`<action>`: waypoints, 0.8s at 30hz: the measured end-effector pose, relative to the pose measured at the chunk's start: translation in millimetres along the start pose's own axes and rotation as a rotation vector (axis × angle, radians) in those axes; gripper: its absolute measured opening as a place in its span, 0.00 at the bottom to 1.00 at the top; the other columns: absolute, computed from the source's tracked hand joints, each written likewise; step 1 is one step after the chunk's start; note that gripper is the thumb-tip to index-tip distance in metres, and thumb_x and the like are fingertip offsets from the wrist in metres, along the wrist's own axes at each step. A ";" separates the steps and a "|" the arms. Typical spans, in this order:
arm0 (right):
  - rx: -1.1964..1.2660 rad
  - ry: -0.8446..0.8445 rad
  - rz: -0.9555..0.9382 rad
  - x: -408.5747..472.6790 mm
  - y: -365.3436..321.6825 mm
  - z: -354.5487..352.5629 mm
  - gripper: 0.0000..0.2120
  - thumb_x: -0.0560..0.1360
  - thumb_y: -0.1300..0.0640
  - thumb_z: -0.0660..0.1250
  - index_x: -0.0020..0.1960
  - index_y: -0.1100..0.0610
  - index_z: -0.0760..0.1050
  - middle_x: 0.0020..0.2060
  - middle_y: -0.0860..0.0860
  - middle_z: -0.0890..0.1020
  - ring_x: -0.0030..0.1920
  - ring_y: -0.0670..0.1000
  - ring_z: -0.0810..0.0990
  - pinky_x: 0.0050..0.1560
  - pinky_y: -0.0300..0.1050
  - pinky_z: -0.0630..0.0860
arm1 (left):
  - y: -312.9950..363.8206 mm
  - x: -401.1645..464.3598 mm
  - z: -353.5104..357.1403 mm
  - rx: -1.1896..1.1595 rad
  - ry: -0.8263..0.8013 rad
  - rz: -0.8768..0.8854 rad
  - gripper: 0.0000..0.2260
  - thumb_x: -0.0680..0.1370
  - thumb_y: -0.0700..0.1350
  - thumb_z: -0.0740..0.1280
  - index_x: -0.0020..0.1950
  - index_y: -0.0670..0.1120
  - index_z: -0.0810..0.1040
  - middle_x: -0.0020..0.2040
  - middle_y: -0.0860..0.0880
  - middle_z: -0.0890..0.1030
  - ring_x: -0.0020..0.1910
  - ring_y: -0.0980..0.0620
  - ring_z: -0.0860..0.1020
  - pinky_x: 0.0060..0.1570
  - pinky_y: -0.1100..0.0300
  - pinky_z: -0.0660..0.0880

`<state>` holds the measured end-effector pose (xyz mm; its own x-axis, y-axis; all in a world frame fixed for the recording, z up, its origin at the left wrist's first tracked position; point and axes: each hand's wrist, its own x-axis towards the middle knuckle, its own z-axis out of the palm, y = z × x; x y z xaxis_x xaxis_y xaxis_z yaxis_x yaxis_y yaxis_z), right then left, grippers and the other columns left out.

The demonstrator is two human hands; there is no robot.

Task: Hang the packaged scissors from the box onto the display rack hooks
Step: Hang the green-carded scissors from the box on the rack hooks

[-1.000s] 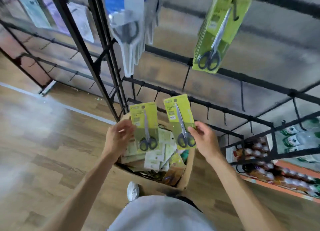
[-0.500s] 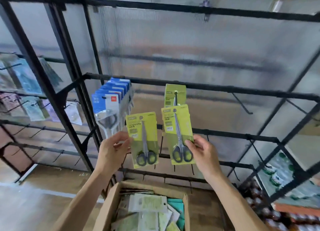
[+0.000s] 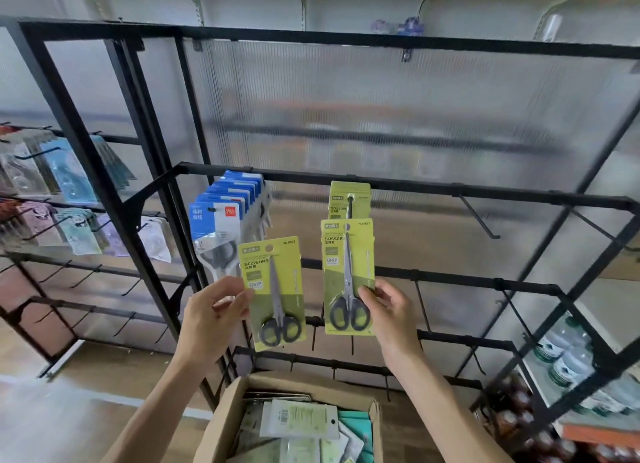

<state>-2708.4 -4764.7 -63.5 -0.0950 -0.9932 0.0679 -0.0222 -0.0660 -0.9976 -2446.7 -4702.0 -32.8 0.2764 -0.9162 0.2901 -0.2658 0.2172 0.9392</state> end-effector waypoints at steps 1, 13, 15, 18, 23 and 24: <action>0.007 0.011 0.002 0.3 0.5 0.2 0.01 0.77 0.58 0.71 0.48 0.54 0.81 0.42 0.49 0.86 0.47 0.54 0.84 0.50 0.53 0.81 | 0.4 -1.4 -0.8 0.002 0.007 0.000 0.11 0.79 0.36 0.68 0.42 0.50 0.82 0.41 0.51 0.84 0.41 0.50 0.84 0.46 0.56 0.83; -0.046 0.127 0.131 82.9 -12.6 23.7 0.04 0.79 0.59 0.68 0.53 0.56 0.81 0.45 0.50 0.84 0.44 0.49 0.82 0.35 0.36 0.73 | 8.6 12.0 9.7 -0.032 -0.002 0.005 0.07 0.79 0.35 0.67 0.46 0.45 0.82 0.45 0.48 0.86 0.45 0.46 0.85 0.46 0.55 0.83; -0.081 0.132 0.132 102.7 -9.7 25.8 0.05 0.79 0.58 0.69 0.53 0.56 0.80 0.48 0.51 0.84 0.44 0.49 0.81 0.37 0.37 0.72 | 11.0 15.0 15.1 -0.027 -0.037 0.028 0.05 0.79 0.34 0.67 0.48 0.42 0.82 0.46 0.47 0.86 0.45 0.45 0.85 0.46 0.52 0.83; -0.136 0.149 0.138 110.6 -1.8 25.6 0.08 0.78 0.55 0.71 0.55 0.57 0.78 0.48 0.51 0.83 0.41 0.44 0.79 0.34 0.37 0.70 | 10.5 15.6 17.5 -0.019 -0.048 0.036 0.04 0.79 0.34 0.67 0.49 0.40 0.81 0.46 0.46 0.85 0.45 0.46 0.85 0.47 0.51 0.83; -0.334 0.190 0.039 95.9 2.5 15.0 0.22 0.74 0.47 0.74 0.62 0.57 0.71 0.56 0.50 0.78 0.48 0.47 0.78 0.39 0.30 0.71 | 0.6 14.2 15.9 0.038 -0.061 0.060 0.07 0.78 0.36 0.68 0.45 0.47 0.82 0.43 0.47 0.85 0.44 0.46 0.85 0.46 0.50 0.83; -0.397 0.205 -0.048 86.4 3.3 11.9 0.25 0.75 0.47 0.73 0.64 0.58 0.70 0.57 0.50 0.76 0.49 0.46 0.75 0.40 0.27 0.70 | -2.1 13.3 15.2 0.039 -0.066 0.058 0.09 0.78 0.36 0.69 0.44 0.49 0.82 0.42 0.48 0.84 0.43 0.45 0.85 0.46 0.52 0.83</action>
<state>-2704.9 -4851.9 -61.1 -0.2790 -0.9477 0.1552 -0.4074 -0.0295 -0.9128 -2456.5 -4719.7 -33.7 0.1980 -0.9229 0.3301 -0.3154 0.2589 0.9130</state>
